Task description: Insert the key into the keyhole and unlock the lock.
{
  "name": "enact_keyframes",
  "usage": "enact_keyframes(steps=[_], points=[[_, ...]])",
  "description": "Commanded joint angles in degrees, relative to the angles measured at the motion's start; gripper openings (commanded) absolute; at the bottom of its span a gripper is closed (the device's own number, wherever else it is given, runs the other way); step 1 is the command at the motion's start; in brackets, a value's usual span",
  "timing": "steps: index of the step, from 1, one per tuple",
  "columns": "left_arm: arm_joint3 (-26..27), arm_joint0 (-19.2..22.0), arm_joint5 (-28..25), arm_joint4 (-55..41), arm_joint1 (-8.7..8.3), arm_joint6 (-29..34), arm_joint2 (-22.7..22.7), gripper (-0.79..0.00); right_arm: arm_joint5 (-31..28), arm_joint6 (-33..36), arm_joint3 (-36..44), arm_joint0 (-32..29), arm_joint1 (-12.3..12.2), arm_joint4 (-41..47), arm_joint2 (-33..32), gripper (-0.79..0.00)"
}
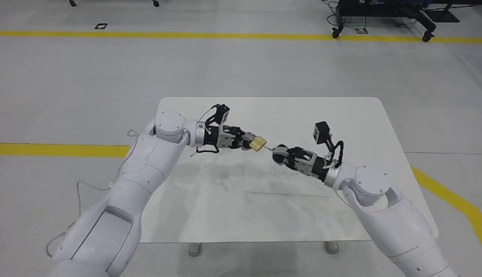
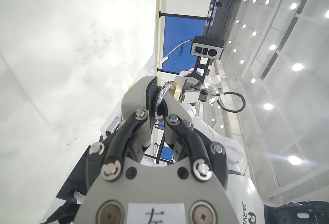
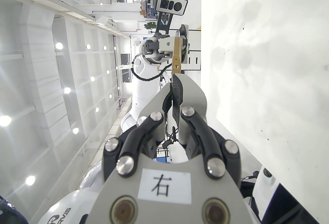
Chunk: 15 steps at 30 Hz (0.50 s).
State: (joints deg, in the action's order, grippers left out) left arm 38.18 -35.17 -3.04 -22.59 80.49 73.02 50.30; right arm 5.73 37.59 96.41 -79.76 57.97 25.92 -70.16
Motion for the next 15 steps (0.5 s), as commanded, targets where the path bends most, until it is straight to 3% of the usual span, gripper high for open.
enact_keyframes(steps=[1, 15], points=[[0.7, -0.3, 0.2, 0.4, -0.19, -0.1, 0.2, -0.785, 0.6, -0.3, 0.0, 0.2, 0.1, -0.1, 0.3, -0.785], [3.7, -1.8, 1.8, 1.6, -1.05, -0.6, 1.2, -0.785, 1.9, -0.3, -0.8, 1.1, 0.6, -0.4, 0.8, -0.785]])
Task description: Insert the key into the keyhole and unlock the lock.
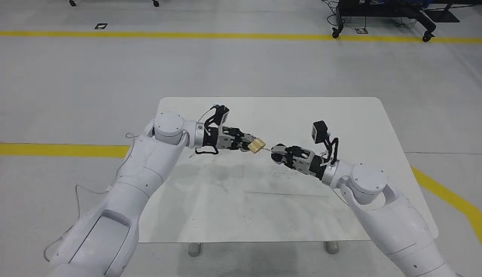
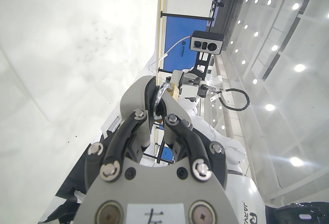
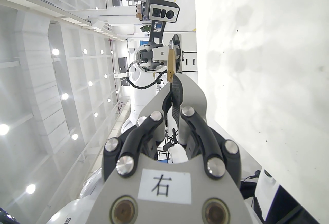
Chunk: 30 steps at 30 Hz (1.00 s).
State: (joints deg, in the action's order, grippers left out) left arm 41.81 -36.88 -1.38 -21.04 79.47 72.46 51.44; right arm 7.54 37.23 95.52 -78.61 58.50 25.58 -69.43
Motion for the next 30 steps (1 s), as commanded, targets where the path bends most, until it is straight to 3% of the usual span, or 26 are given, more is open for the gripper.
enact_keyframes(steps=[1, 10, 17, 30], points=[[0.2, -0.1, 0.2, 0.0, -0.07, -0.1, 0.1, -0.785, 0.2, 0.0, 0.0, -0.1, 0.0, -0.1, 0.1, -0.785], [1.0, -1.0, 0.2, -0.4, -0.36, -4.0, 1.3, -0.785, -0.4, -2.7, 0.7, -1.1, 0.4, 0.0, -0.1, -0.785], [2.7, -2.2, -0.1, 0.8, -0.71, -8.8, 2.1, -0.785, -0.5, -9.9, 2.8, -2.0, 1.1, -1.6, 1.8, -0.785], [5.1, -3.4, 0.9, 2.2, -1.22, -8.4, 2.4, -0.785, 0.0, -16.0, 2.9, -1.4, 2.3, -2.9, 3.6, -0.785]])
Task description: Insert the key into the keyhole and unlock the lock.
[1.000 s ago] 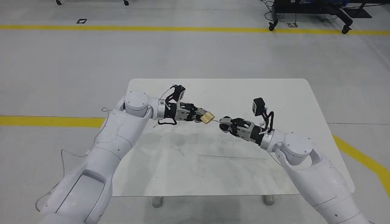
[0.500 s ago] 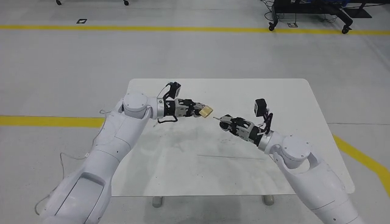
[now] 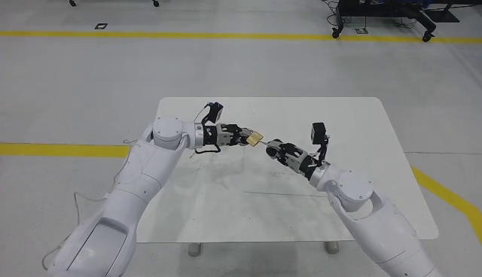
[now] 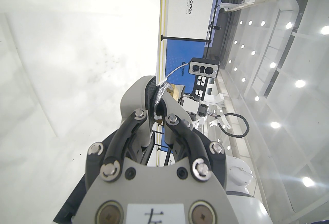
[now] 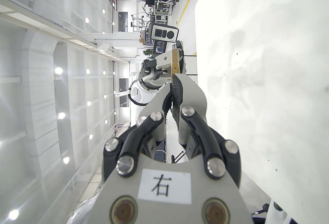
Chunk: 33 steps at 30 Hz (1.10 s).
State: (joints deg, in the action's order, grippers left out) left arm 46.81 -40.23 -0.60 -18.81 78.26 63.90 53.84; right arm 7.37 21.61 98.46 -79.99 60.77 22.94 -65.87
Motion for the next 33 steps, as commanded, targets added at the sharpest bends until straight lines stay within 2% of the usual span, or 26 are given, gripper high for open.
enact_keyframes(steps=[1, 33], points=[[0.1, -0.1, 0.1, 0.0, -0.04, 0.3, 0.0, -0.785, 0.4, -0.7, 0.1, 0.0, 0.1, -0.5, 0.1, -0.785], [1.1, -0.5, 1.4, 0.1, -0.30, -0.5, 0.4, -0.785, 2.3, -5.3, 1.7, -0.9, 1.9, -3.5, 1.5, -0.785]])
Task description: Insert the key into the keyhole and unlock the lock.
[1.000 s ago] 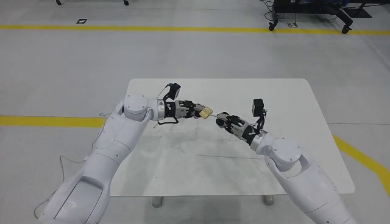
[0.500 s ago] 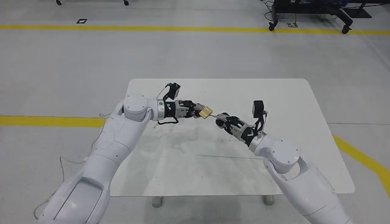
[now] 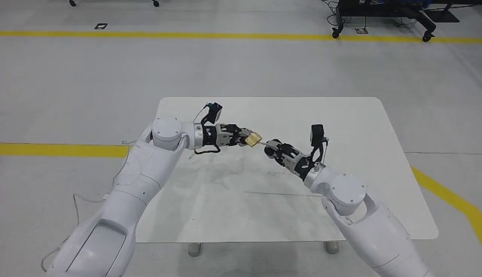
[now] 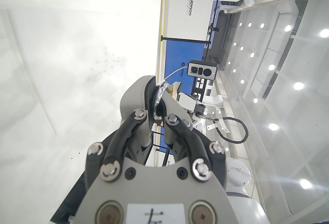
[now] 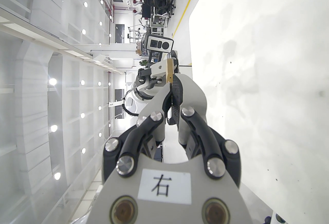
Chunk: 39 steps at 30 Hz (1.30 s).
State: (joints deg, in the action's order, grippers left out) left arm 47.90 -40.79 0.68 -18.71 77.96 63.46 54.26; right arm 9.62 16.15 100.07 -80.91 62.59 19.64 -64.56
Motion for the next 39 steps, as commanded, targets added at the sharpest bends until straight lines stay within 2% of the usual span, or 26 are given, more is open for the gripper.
enact_keyframes(steps=[1, 20, 27, 39], points=[[0.0, 0.0, 0.1, 0.1, -0.01, -0.1, 0.0, -0.785, 0.1, 0.2, 0.1, 0.0, 0.1, -0.4, 0.2, -0.785], [-0.2, 0.1, 0.6, -0.2, -0.08, -0.9, 0.3, -0.785, -0.8, 2.2, 1.8, -0.9, 0.7, -4.7, 1.7, -0.785], [-0.7, 0.4, 2.6, 0.6, -0.02, -0.2, -0.3, -0.785, -5.2, -3.1, 3.8, -3.5, 0.6, -9.5, -0.7, -0.785], [-1.9, 1.2, 3.6, 0.5, 0.33, 0.3, -1.1, -0.785, -0.2, -6.1, 2.7, -1.5, 1.6, -16.6, 2.8, -0.785]])
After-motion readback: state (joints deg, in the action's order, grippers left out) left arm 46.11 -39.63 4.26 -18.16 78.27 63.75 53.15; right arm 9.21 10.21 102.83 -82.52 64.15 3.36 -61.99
